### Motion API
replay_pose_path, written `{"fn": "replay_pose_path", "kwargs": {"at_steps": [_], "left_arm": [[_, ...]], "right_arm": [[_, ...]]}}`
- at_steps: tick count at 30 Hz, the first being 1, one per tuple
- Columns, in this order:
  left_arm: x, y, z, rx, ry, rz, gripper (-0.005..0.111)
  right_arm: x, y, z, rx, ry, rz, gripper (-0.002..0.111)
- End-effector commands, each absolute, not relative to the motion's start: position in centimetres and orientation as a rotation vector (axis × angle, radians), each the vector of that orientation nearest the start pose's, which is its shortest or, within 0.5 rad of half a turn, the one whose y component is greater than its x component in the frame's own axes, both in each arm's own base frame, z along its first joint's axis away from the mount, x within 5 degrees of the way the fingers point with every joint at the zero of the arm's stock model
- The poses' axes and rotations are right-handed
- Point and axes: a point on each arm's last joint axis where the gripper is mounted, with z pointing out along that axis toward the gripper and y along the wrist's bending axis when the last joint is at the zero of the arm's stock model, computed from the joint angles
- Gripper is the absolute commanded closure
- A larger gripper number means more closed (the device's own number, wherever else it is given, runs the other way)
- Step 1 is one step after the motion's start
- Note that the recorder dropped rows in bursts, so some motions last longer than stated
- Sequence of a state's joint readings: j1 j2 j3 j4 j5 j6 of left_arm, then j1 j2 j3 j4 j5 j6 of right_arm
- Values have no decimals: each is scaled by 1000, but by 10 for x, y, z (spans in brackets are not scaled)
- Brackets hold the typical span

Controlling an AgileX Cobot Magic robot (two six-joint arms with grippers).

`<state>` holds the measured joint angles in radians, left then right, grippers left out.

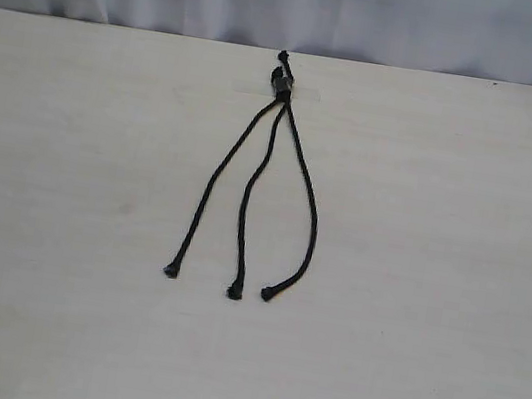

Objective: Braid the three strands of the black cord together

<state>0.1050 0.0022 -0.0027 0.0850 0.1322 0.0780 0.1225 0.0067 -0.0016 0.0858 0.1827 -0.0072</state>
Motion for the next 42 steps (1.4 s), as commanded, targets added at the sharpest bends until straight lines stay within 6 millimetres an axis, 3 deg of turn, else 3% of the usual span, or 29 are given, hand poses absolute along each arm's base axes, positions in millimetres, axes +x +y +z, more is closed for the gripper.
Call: {"fn": "replay_pose_path", "kwargs": {"at_steps": [1, 23, 27, 31, 34, 37, 39, 42], "left_arm": [[56, 7, 202, 49, 1607, 220, 107], [56, 6, 206, -13, 1565, 146, 107], [54, 8, 224, -250, 1346, -95, 107], [47, 15, 242, -486, 1061, -372, 107], [34, 18, 261, -451, 799, -387, 107], [19, 14, 279, -293, 611, -261, 107], [23, 9, 291, -235, 699, -207, 107], [48, 6, 299, -226, 1037, -169, 107]], "right_arm": [[55, 8, 197, -50, 1668, 159, 104], [55, 8, 197, -50, 1668, 159, 104], [56, 8, 200, -46, 1626, 158, 104], [55, 5, 222, 113, 1390, 298, 104], [50, -3, 239, 247, 1169, 380, 104], [43, -6, 254, 210, 992, 324, 104], [42, -2, 264, 129, 1035, 286, 104], [54, 4, 274, 97, 1248, 284, 104]]}}
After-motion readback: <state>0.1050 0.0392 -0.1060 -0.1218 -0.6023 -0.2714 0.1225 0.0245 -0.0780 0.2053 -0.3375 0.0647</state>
